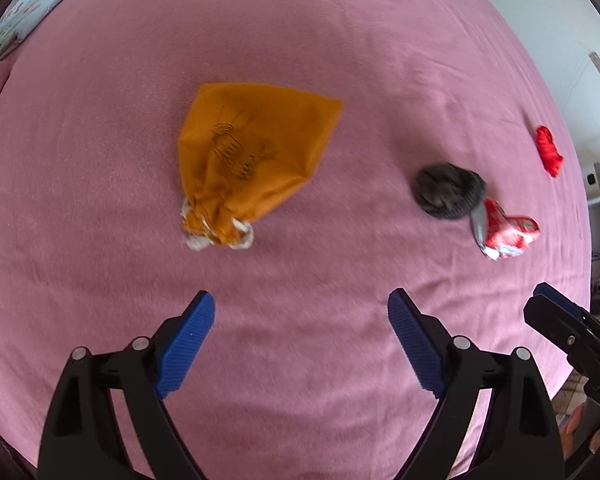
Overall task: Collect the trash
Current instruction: 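Grasp the orange drawstring pouch with the left tool while the right tool grasps the dark knit sock, then carry the orange pouch and dark sock over the yellow bin and release both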
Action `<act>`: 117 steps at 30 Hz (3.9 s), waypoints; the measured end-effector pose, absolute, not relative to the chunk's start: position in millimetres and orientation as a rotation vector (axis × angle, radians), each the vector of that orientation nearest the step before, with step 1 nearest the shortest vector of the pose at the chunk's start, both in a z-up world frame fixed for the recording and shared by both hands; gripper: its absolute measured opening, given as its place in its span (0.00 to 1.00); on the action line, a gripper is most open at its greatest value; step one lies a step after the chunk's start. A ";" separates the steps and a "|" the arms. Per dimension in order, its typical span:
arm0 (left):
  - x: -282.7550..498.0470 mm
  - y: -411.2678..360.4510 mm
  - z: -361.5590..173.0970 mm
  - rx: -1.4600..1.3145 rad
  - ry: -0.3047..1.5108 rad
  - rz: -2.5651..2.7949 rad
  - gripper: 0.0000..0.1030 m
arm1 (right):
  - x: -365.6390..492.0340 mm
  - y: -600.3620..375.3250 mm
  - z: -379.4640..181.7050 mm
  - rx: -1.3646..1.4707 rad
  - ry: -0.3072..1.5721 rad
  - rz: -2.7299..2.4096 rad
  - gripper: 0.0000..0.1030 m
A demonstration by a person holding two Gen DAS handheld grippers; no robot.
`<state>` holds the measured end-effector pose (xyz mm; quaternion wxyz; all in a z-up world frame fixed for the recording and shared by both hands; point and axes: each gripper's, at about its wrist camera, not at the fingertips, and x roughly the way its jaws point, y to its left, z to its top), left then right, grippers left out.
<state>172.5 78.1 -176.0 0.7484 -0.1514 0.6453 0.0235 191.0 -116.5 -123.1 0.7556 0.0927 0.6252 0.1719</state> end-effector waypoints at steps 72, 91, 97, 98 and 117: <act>3.6 -140.4 -97.8 -0.223 1.489 -0.607 0.35 | -78.4 -321.4 -74.9 0.657 1.259 -0.036 0.30; -145.0 -411.1 -149.5 0.141 1.664 -0.920 0.36 | -330.4 -522.8 -117.3 0.952 1.202 -0.477 0.30; -187.5 -458.5 -183.2 0.247 1.713 -0.951 0.37 | -376.7 -538.3 -150.2 1.038 1.228 -0.533 0.30; -192.5 -464.0 -187.0 0.260 1.716 -0.951 0.37 | -380.5 -539.4 -156.3 1.047 1.234 -0.536 0.30; -217.8 -514.7 -255.5 0.394 1.821 -0.927 0.64 | -401.4 -570.1 -213.2 1.134 1.289 -0.527 0.43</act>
